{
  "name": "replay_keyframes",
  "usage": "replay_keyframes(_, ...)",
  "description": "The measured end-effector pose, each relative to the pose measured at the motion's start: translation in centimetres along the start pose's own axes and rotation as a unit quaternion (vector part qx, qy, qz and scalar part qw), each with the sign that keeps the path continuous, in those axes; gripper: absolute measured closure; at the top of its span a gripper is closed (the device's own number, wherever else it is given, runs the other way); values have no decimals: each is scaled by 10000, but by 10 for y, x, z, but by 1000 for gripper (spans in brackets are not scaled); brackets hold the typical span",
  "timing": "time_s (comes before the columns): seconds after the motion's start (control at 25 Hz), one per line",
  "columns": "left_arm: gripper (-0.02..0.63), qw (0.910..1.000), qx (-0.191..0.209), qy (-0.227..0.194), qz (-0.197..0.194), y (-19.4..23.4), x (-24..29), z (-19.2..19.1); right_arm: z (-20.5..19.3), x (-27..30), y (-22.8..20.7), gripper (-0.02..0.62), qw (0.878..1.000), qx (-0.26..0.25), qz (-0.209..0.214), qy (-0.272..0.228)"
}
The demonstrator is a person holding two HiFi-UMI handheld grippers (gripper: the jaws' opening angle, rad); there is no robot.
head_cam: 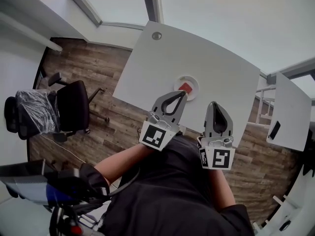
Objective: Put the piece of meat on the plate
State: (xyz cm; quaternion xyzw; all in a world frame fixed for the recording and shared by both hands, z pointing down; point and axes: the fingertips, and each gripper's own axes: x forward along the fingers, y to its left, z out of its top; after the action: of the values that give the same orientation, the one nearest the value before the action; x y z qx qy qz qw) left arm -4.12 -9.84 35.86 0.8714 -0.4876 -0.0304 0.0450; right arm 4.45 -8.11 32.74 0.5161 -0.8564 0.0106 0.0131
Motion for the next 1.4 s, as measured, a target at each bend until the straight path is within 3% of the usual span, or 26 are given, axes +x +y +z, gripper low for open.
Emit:
replay_keyframes(0.32, 600, 9998, 54, -172, 122, -5, -3, 16, -2, -1, -6, 589, 10000, -83, -20, 14)
replay_keyframes(0.44, 600, 9995, -113, -148, 238, -1, -2, 15, -2, -1, -7, 589, 9999, -145, -16, 37)
replay_keyframes(0.84, 600, 9995, -94, -104, 283, 0, -2, 12, -10, -3, -15, 590, 9998, 38, -105, 187)
replay_keyframes(1.4, 600, 9991, -145, 15, 403, 6, -8, 2, -14, 2, -6, 589, 9997, 73, 95, 207)
